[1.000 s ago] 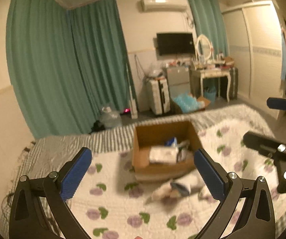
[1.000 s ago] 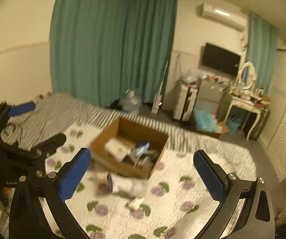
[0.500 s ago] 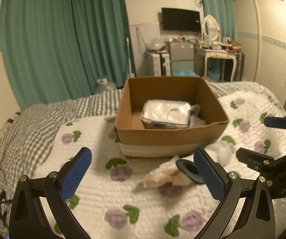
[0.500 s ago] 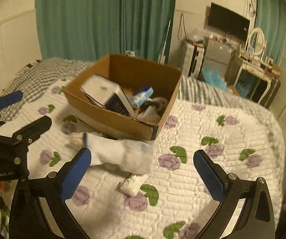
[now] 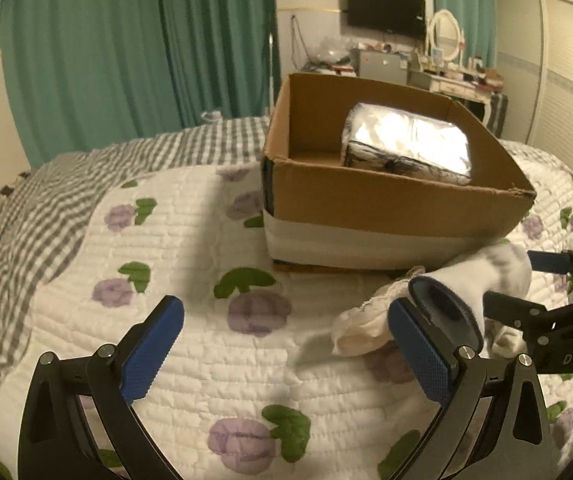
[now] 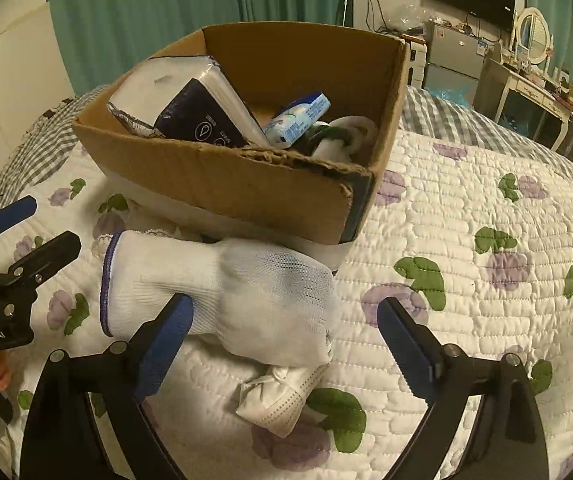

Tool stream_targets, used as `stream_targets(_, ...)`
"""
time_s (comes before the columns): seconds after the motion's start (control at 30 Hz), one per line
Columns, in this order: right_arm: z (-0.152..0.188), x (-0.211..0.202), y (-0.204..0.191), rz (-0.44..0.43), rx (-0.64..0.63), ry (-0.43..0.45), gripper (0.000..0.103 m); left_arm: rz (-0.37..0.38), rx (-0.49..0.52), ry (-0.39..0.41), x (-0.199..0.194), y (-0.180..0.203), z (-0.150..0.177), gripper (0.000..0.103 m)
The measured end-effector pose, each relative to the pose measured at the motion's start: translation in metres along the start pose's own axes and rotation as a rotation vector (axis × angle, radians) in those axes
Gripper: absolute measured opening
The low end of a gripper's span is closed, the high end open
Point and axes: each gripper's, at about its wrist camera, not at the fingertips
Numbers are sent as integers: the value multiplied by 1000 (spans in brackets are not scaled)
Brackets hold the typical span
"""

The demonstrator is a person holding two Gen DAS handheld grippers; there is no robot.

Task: Organize soft objects
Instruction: 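Move both tools back toward the socks and lace cloth on the bed, then grasp the white sock with the right gripper while the left grasps the lace cloth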

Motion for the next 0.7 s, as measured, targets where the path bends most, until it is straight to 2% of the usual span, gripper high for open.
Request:
stream_targets(0.03,0,0,-3,-5,-8,6,80,8,-9,-5,1,-2,0,103)
stream_targets(0.07,1,-1,-4,-19,-13,9,75,11,-15,-9,3,-2,1,103)
stream_targets(0.17,5,-6,-10,-14,-35,29,69,11,-24,-29,10,-5,6,103)
stream_targets(0.33,14,-15,-7,6,-22,67,45,40,-47,-65,21,-4,16,103)
stream_targets(0.5,24,-38,3,21,20,131,40,40,12,-87,30,15,22,102)
stream_targets(0.63,28,-62,16,40,54,193,39,59,71,-94,34,29,22,83)
stream_targets(0.7,29,-70,24,44,77,212,39,71,93,-96,37,33,20,81)
Point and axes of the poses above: each gripper's, at about its wrist camera, not at the fingertips, and x roughly the way its jaws point, y to its right, z to its underside, and after that the axes turned 11 degrees about z, right-handed
